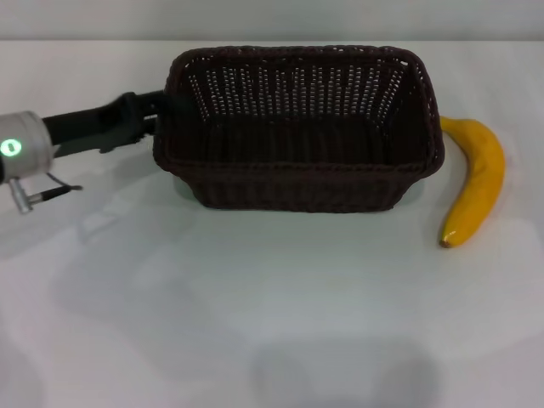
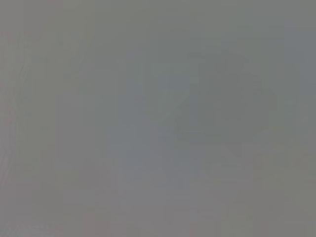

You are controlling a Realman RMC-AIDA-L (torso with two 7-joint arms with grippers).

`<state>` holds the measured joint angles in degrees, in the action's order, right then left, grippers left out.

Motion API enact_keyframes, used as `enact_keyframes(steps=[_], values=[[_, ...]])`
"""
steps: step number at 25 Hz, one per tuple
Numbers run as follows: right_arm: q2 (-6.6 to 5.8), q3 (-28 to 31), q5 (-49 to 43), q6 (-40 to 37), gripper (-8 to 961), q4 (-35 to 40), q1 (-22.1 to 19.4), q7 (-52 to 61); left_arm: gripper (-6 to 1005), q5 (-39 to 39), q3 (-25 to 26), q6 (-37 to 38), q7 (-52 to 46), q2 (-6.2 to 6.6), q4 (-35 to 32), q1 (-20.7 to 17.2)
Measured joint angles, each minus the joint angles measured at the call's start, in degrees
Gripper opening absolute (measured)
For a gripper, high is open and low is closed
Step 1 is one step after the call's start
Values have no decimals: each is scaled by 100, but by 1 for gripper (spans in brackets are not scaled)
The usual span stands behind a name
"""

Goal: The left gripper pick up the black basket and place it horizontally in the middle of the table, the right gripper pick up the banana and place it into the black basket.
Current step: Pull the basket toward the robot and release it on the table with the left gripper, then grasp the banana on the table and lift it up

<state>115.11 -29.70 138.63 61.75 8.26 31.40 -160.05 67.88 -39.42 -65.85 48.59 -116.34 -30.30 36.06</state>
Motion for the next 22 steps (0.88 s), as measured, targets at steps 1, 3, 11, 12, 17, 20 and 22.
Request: enact_keyframes(steps=[1, 3, 11, 12, 17, 20, 22], values=[[2, 2, 5, 0, 870, 0, 5, 0, 663, 117, 0, -82, 56, -3, -120, -127], [7, 17, 15, -6, 870, 1, 10, 0, 683, 403, 3, -255, 215, -18, -327, -368], [17, 65, 45, 2, 869, 0, -1, 55, 710, 2149, 6, -572, 1632, -11, -416, -1207], [19, 67, 48, 3, 869, -8, -2, 66, 710, 2363, 6, -578, 1847, -14, -404, -1282], [19, 65, 50, -8, 869, -45, -22, 450, 708, 3838, 73, -572, 3201, -110, -165, -1687], [3, 25, 26, -18, 869, -19, -89, 953, 707, 4688, 317, -581, 4269, -222, 203, -1767], [-25, 0, -1, -23, 868, 3, -147, 1379, 706, 5069, 436, -579, 5019, -263, 492, -1776]])
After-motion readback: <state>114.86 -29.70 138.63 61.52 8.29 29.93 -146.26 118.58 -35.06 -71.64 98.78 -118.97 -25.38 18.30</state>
